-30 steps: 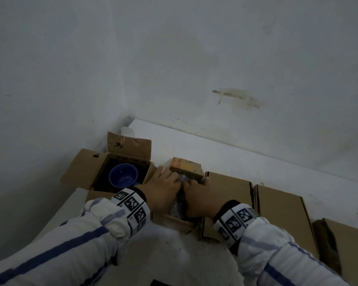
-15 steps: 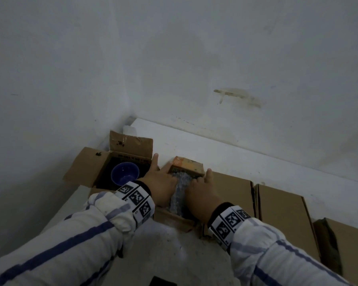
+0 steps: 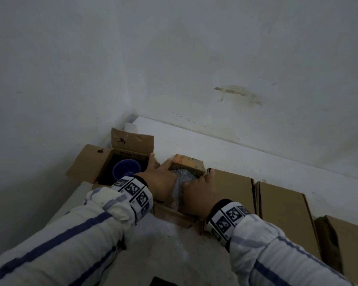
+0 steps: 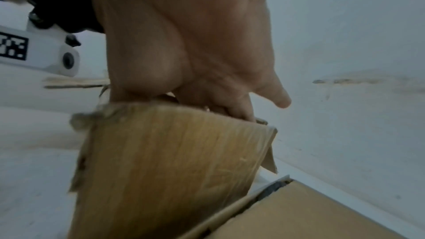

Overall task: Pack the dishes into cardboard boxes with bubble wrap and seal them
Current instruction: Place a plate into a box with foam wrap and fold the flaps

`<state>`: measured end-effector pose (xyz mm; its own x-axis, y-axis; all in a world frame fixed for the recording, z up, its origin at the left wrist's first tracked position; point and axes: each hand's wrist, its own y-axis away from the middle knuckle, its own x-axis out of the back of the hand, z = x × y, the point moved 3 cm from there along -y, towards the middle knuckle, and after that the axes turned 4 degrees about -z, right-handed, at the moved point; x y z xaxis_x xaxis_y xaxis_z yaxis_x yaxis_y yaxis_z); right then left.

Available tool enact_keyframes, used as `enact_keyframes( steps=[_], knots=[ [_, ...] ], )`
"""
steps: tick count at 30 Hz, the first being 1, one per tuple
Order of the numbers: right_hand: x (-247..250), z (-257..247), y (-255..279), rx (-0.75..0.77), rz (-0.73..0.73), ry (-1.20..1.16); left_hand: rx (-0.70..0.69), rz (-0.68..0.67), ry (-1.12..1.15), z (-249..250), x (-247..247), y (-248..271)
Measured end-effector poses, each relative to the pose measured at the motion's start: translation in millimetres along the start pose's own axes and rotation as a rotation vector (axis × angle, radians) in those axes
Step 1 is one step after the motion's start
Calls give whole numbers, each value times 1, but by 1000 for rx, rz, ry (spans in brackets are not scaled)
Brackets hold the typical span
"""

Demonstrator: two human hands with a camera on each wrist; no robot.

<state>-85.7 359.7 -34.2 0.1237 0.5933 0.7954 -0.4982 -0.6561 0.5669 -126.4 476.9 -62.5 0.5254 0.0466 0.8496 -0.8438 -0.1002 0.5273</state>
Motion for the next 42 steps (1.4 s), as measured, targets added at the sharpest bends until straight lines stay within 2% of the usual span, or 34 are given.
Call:
enact_keyframes(
  steps=[1,5,9,12,14,15,17,18,21,25,28,33,37,39,42],
  knots=[
    [0,0,2,-7,23,14,-5,-7,-5,3,3,2],
    [-9,2,4,-34,28,-24,28,119,-117,17,14,19],
    [-5,14,11,27,12,-260,49,83,-63,17,16,26],
    [-1,36,18,81,241,-598,110,45,10,24,28,28],
    [-6,55,26,65,380,-730,116,113,96,38,41,27],
    [-10,63,30,51,428,-753,91,196,140,49,48,25],
    [-24,79,40,22,457,-781,-2,347,241,76,58,16],
    [-33,85,44,20,459,-792,-46,371,282,91,60,10],
    [-65,116,62,-36,435,-810,-112,328,352,141,65,-13],
    [-115,184,99,-186,417,-876,-253,242,423,233,80,-40],
    [-148,240,134,-310,449,-912,-292,176,440,302,90,-61],
    [-203,326,188,-505,542,-962,-386,205,451,408,103,-89],
    [-252,384,224,-699,610,-1042,-404,235,364,471,105,-102],
    [-281,408,235,-788,561,-1070,-421,233,348,492,104,-108],
    [-322,426,236,-826,344,-1021,-427,228,320,511,99,-118]
  ],
)
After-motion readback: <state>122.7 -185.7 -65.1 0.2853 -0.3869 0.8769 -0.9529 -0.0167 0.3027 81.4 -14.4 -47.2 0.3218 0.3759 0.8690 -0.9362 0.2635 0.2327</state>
